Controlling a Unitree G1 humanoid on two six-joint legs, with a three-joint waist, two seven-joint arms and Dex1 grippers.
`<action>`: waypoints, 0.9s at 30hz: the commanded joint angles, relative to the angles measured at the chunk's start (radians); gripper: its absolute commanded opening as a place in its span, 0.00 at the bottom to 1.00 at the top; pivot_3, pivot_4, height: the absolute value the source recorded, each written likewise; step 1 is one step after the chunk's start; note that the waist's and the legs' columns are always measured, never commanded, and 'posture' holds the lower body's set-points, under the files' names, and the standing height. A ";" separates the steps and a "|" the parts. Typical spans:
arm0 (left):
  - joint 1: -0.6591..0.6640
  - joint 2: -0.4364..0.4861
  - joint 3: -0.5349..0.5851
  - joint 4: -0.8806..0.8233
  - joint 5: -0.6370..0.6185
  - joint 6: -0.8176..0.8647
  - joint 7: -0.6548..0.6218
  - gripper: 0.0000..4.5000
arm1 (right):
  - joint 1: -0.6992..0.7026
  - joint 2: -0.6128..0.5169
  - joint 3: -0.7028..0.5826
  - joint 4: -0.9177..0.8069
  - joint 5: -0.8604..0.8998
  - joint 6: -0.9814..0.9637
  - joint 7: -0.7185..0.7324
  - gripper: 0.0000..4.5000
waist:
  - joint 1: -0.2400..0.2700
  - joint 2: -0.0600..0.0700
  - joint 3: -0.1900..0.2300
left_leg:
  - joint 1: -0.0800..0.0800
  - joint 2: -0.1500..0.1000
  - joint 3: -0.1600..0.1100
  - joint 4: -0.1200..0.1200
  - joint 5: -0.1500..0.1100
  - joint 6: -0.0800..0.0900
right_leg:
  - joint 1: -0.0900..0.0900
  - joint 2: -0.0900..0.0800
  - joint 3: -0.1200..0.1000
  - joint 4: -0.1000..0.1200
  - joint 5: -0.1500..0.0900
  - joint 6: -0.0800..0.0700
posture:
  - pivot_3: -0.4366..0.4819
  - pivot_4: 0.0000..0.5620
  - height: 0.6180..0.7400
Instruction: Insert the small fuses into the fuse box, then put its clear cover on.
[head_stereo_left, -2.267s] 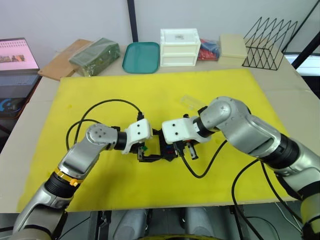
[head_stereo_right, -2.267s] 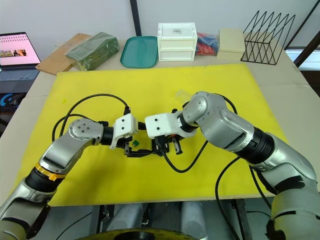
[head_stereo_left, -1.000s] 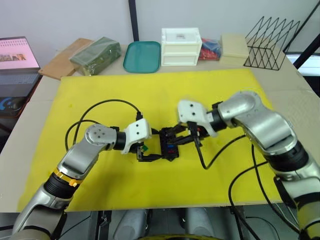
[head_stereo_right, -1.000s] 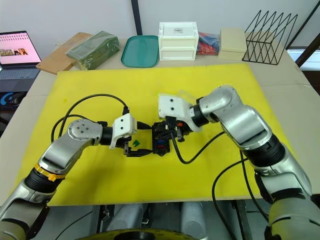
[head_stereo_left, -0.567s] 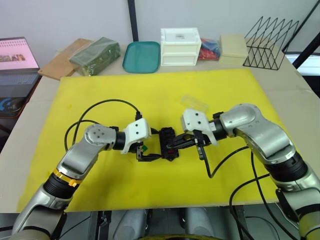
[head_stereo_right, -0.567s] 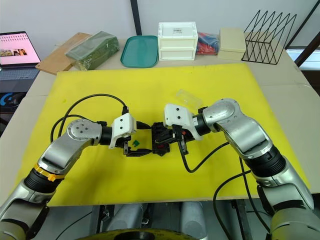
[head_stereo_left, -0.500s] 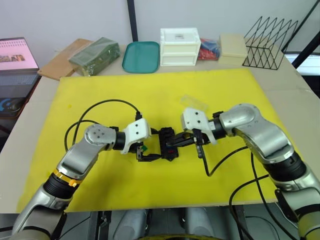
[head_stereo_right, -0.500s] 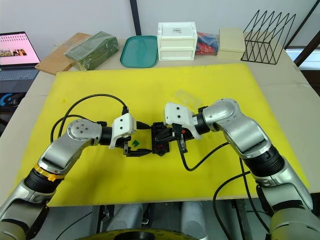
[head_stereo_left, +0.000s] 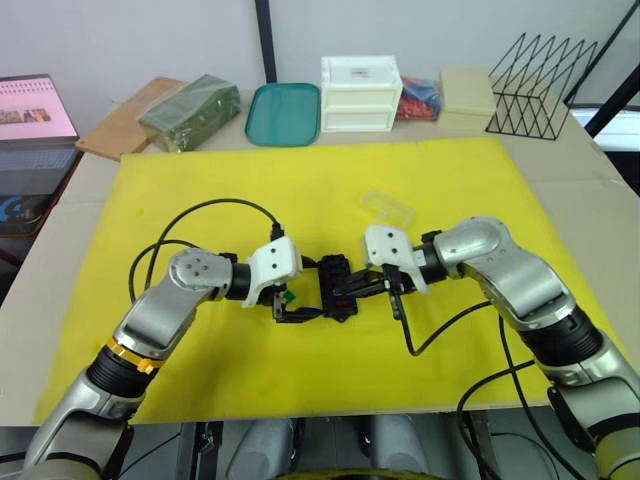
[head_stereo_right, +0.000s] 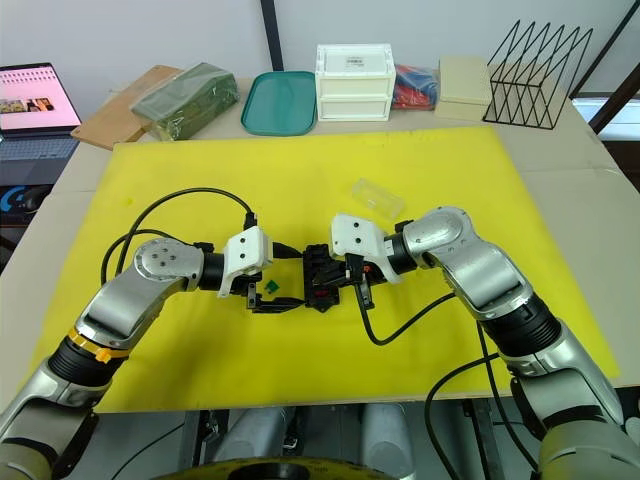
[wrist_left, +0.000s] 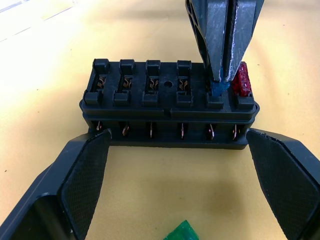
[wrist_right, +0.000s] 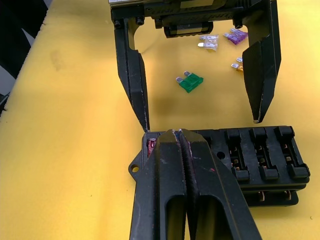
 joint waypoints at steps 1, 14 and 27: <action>-0.009 0.008 0.034 -0.010 -0.015 -0.012 -0.009 1.00 | -0.002 -0.002 -0.006 0.003 -0.005 -0.012 0.004 0.01 | 0.000 0.000 0.000 | 0.000 0.000 0.000 0.000 0.000 0.000 | 0.000 0.000 0.000 0.000 0.000 0.000 | 0.48 0.27 1.00; -0.017 0.002 0.040 -0.010 -0.013 -0.004 -0.019 1.00 | 0.010 -0.002 0.096 0.109 -0.139 -0.099 -0.019 0.01 | 0.000 0.000 -0.001 | 0.002 0.000 0.000 0.000 0.000 0.000 | 0.002 0.000 0.000 0.000 0.000 0.000 | 0.48 0.27 1.00; -0.008 0.007 0.053 -0.036 -0.025 0.016 -0.015 1.00 | -0.010 -0.004 0.071 0.115 -0.121 -0.109 0.004 0.01 | 0.001 -0.001 -0.001 | 0.004 0.000 0.000 0.000 0.000 0.000 | 0.004 0.000 0.000 0.000 0.000 0.000 | 0.48 0.27 1.00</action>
